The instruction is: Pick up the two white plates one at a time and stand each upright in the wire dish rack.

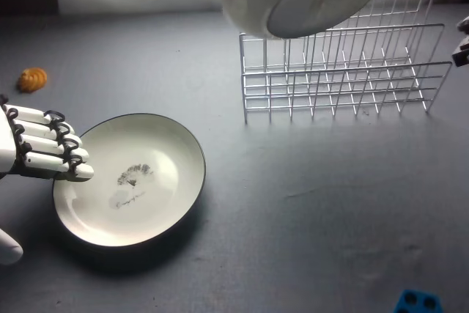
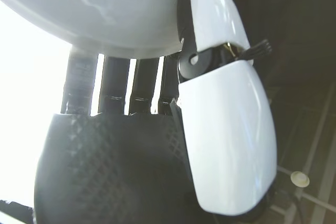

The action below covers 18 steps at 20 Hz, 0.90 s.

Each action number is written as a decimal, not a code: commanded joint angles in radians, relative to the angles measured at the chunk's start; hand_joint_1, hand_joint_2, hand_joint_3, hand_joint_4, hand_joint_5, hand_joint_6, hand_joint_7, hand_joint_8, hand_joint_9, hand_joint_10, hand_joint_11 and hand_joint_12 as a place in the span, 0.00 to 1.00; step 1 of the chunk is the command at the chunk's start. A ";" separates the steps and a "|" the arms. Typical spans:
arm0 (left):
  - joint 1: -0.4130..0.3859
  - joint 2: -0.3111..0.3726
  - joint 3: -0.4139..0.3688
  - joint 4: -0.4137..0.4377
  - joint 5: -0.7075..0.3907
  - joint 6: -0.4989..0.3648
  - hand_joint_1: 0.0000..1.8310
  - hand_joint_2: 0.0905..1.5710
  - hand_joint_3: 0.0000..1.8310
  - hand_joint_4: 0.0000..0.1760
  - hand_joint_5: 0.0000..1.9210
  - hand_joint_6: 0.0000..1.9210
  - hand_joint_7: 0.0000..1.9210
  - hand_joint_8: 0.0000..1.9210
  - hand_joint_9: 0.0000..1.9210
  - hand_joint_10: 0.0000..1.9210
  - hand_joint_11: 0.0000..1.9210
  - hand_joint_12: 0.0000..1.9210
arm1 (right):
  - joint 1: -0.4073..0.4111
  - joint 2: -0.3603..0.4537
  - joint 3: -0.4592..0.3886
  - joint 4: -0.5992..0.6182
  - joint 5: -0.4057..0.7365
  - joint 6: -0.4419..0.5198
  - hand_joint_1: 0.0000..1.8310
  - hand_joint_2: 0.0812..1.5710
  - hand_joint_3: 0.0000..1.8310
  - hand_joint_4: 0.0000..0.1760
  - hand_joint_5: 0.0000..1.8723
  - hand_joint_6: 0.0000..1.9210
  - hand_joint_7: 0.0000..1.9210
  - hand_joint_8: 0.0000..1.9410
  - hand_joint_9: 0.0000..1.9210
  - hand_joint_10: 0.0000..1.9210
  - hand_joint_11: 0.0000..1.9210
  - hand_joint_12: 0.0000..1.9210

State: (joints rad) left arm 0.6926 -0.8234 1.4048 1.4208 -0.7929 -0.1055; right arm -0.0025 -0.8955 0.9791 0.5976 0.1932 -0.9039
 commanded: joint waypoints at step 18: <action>-0.021 -0.004 0.004 -0.048 -0.020 -0.016 0.00 0.66 0.00 0.00 0.05 0.00 0.06 0.00 0.05 0.00 0.00 0.12 | -0.012 -0.001 0.148 0.022 0.093 0.010 0.75 0.70 0.00 0.00 0.46 0.60 0.51 0.48 0.47 0.63 0.37 0.66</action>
State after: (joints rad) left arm 0.6788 -0.8337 1.4063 1.4235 -0.7856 -0.1219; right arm -0.0299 -0.9024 1.1263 0.6117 0.1604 -0.9085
